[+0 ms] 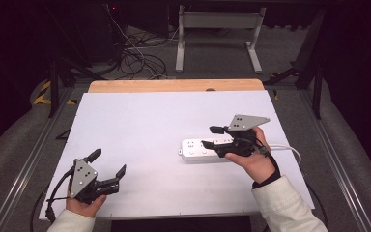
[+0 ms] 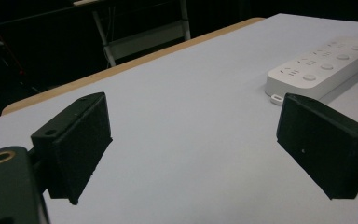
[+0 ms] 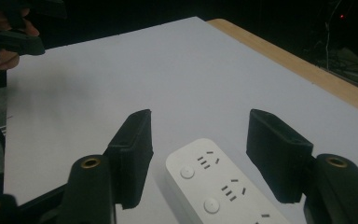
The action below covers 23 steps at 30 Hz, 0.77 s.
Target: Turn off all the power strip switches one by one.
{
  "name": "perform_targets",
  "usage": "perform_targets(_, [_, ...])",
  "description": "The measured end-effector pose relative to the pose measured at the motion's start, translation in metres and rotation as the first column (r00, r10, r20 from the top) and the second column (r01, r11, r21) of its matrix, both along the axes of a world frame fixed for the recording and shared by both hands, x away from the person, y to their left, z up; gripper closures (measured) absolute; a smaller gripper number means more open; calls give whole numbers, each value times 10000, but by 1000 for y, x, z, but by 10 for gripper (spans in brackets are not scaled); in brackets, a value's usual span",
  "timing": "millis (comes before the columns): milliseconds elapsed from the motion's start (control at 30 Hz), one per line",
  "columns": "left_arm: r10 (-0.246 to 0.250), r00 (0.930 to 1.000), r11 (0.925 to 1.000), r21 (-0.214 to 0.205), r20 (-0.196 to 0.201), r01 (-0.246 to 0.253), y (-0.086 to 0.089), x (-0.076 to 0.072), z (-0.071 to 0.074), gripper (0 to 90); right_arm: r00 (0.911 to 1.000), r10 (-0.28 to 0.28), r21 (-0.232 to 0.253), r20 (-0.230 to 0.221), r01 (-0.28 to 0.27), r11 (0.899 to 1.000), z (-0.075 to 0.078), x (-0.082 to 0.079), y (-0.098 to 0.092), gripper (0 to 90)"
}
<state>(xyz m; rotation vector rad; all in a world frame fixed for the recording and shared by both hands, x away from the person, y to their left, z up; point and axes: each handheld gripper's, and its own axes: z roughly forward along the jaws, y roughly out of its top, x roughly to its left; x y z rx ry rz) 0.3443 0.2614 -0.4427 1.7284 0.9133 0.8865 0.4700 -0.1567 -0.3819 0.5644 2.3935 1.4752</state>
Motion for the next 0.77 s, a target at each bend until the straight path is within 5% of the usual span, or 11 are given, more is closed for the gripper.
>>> perform_targets(333, [-115,9999,9999,67,-115,116,0,-2,0,102,9982,-539,757,275,517,9958,-14,-25,-45,388])
perform_targets(500, [-123,9998,9999,106,-148,124,0,-5,0,100,9952,-975,904,-97,980,9911,-34,-33,-71,342])
perform_targets(767, [-313,9988,9993,183,-365,320,1,-7,-2,99,9762,-2108,759,-499,2142,9738,-74,-45,-101,270])
